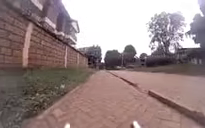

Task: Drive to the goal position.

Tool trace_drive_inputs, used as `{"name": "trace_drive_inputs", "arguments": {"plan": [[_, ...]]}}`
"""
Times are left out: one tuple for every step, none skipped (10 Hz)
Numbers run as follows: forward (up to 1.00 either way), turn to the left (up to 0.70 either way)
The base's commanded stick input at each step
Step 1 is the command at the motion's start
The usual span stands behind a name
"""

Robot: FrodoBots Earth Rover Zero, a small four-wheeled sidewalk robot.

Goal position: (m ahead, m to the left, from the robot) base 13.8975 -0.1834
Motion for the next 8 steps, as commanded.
{"name": "trace_drive_inputs", "arguments": {"plan": [[0.50, 0.00], [0.50, 0.00], [0.50, 0.00], [0.50, 0.00], [0.50, 0.05], [0.50, 0.13], [0.50, 0.17], [0.50, 0.17]]}}
